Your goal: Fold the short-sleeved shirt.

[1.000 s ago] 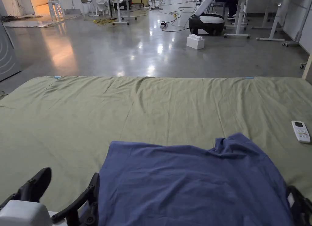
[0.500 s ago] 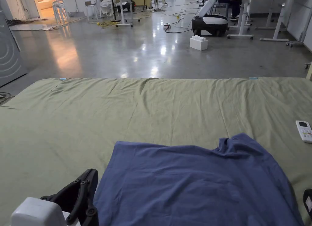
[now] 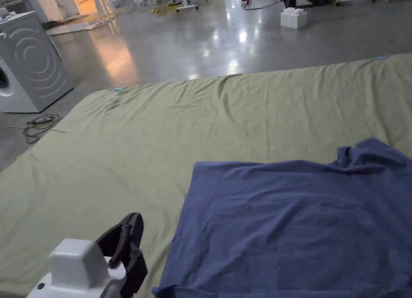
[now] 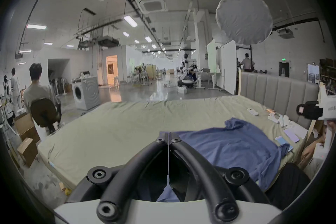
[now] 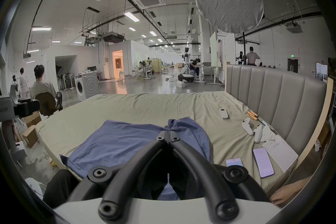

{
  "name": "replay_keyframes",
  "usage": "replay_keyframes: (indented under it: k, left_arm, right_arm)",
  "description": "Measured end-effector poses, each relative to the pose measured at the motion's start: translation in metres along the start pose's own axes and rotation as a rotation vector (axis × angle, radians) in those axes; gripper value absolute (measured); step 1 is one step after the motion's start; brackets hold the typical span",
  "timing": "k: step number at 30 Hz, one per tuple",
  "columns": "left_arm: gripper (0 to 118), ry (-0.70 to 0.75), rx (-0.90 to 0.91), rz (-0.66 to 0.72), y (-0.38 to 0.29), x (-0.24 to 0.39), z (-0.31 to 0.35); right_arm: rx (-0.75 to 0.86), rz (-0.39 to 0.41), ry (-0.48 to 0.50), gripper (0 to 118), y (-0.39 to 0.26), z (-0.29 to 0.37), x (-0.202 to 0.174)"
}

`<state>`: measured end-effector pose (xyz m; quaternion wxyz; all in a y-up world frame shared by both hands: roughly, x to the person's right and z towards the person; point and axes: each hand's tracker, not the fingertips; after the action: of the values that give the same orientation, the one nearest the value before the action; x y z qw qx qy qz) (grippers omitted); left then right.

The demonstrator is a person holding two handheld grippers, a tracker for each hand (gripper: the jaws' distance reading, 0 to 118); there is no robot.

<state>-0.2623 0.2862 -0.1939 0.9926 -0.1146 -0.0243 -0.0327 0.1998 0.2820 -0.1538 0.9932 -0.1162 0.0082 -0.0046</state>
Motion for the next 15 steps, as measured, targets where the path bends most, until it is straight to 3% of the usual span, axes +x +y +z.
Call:
replay_keyframes:
  k: [4, 6, 7, 9, 10, 15]
  left_arm:
    - [4, 0.047, -0.155, -0.025, -0.041, -0.025, -0.028]
    - [13, 0.025, -0.248, 0.0, -0.062, -0.037, -0.044]
    - [29, 0.009, -0.304, 0.034, -0.073, -0.043, -0.052]
    - [77, -0.02, -0.373, 0.078, -0.097, -0.052, -0.068]
    - [84, -0.045, -0.409, 0.115, -0.108, -0.056, -0.074]
    - [83, -0.1, -0.524, 0.178, -0.149, -0.064, -0.097]
  right_arm:
    - [-0.056, -0.034, 0.004, 0, -0.011, -0.003, 0.004]
    - [-0.094, -0.054, 0.005, 0, -0.017, -0.006, 0.006]
    - [-0.112, -0.059, 0.001, 0, -0.019, -0.008, 0.007]
    - [-0.134, -0.061, -0.006, 0, -0.023, -0.01, 0.009]
    - [-0.149, -0.063, -0.012, 0, -0.024, -0.011, 0.008]
    - [-0.194, -0.073, -0.019, 0, -0.027, -0.011, 0.009]
